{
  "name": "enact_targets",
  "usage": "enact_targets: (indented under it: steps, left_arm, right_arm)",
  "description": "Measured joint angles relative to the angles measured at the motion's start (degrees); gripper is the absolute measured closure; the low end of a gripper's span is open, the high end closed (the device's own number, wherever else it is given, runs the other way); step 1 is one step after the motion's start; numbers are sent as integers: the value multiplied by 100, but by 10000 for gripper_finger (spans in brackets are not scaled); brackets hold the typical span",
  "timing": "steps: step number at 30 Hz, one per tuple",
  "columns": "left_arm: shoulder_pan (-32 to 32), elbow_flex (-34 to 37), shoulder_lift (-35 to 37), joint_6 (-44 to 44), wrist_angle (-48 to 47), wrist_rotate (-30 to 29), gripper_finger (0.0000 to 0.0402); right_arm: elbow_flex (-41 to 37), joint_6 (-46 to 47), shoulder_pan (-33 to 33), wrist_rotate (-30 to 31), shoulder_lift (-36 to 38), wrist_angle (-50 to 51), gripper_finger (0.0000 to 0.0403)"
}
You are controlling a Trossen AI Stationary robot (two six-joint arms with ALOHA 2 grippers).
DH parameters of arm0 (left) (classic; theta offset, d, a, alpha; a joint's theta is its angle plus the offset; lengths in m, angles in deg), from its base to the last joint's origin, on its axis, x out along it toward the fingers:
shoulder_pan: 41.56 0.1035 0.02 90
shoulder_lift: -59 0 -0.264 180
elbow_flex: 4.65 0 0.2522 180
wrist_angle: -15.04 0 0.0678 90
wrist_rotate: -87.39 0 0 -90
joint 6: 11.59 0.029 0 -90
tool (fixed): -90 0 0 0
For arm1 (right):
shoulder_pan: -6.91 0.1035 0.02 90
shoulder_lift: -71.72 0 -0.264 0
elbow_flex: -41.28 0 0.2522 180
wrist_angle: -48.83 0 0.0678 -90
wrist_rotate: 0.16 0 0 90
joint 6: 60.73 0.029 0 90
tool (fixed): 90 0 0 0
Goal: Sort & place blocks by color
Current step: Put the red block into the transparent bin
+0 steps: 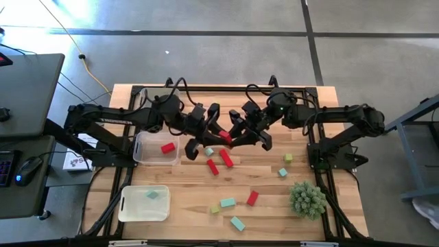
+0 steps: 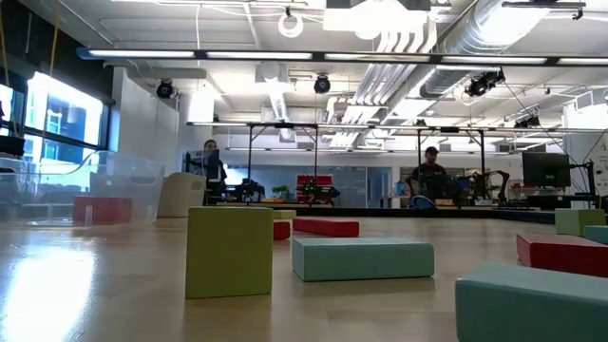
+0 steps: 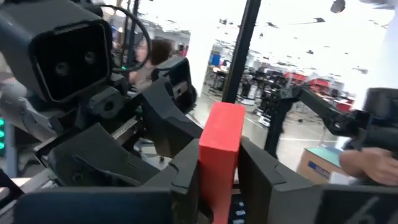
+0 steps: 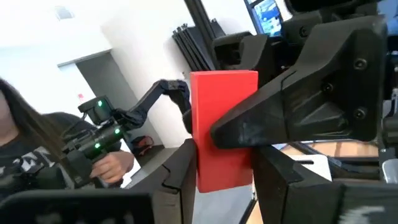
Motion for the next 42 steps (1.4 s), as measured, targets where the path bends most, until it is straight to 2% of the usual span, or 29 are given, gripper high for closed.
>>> enact_targets:
  steps: [3,11,19,23,28,33,37,42]
  left_arm:
    - [3,0,6,-3,-8,21,346]
    - [46,0,57,-29,-421,-116,351]
    - [95,9,421,-3,-1668,-290,363]
    - [81,9,675,169,-2379,-580,364]
    - [86,9,998,172,-3424,-1168,364]
    - [13,9,1300,86,-4942,-2260,365]
    - [-13,9,1436,-322,-6142,-3083,365]
    - [-17,9,1461,-973,-7580,-3606,364]
  right_arm:
    - [-2,-18,-2,-16,0,-24,306]
    - [-2,-26,-28,100,-9,193,241]
    - [-4,-37,-250,115,-17,774,231]
    - [-4,-39,-352,105,-2,786,230]
    - [-3,-11,-458,68,-2,827,230]
    - [-2,-29,-542,63,-2,919,229]
    - [-2,-39,-623,52,-2,1049,229]
    - [-2,-42,-702,52,-2,1277,229]
